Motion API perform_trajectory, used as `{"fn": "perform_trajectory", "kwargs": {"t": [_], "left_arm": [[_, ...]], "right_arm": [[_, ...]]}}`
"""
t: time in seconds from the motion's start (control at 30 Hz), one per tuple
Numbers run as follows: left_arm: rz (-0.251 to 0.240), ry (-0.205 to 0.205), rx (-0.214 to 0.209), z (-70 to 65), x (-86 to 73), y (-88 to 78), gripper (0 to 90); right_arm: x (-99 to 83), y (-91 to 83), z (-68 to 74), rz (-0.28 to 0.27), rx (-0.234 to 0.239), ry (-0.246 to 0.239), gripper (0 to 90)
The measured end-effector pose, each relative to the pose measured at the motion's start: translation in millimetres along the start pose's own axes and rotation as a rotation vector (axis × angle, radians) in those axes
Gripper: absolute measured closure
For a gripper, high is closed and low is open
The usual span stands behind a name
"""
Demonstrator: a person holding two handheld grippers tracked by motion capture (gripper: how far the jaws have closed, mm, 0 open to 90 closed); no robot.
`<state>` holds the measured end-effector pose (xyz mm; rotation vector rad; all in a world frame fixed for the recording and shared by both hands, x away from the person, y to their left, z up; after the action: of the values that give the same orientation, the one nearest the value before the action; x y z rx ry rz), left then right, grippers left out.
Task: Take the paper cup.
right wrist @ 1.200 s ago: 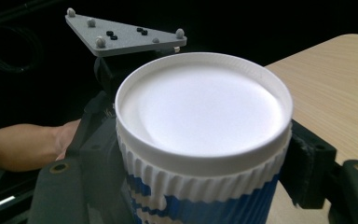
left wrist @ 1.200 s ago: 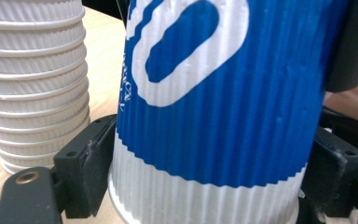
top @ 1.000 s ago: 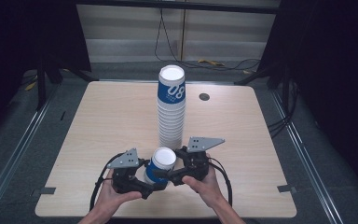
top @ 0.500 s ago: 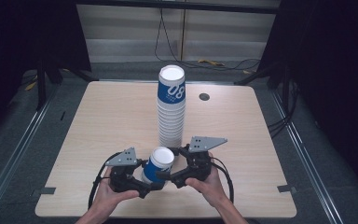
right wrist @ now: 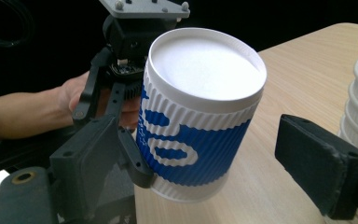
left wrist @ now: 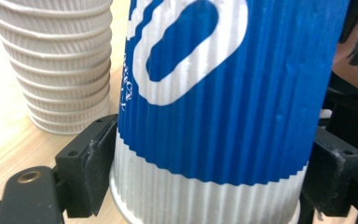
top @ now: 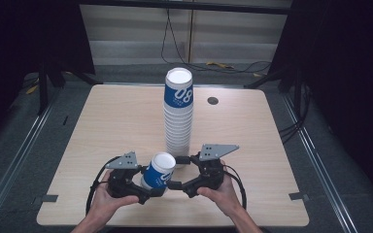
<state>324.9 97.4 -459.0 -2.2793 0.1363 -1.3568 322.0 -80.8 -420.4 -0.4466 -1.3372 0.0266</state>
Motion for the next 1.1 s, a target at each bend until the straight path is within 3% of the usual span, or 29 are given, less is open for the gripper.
{"fn": "perform_trajectory", "kwargs": {"t": [0.23, 0.37, 0.67, 0.93, 1.1], "left_arm": [[0.038, 0.038, 0.027, 0.8, 1.6, -2.4, 16.2], [0.065, 0.048, 0.048, 2.3, -0.3, 1.0, 16.2], [0.129, 0.057, 0.064, 6.1, -4.1, 5.6, 16.2], [0.162, 0.061, 0.06, 5.9, -7.4, 12.1, 16.3], [0.21, 0.089, 0.082, 4.6, -10.3, 17.8, 16.3]], "right_arm": [[-6.6, 0.4, -1.6, 0.078, 0.006, -0.03, 14.0], [-11.2, -0.4, -2.1, 0.095, -0.002, -0.042, 14.8], [-21.2, 0.9, -6.3, 0.17, -0.011, -0.058, 15.8], [-20.8, 4.2, -4.8, 0.25, -0.002, -0.105, 14.9], [-22.7, 3.2, -3.4, 0.277, 0.004, -0.114, 14.4]]}}
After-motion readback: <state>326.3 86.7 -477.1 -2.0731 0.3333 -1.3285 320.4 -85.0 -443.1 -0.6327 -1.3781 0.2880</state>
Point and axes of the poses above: each handheld gripper's, and its own axes: y roughly forward along the jaws, x roughly out of its top, z roughly to its left, the point moved 5 cm from there along y, roughly forward along the jaws, and after that the axes turned 7 degrees about -y, right-handed, at the moved point
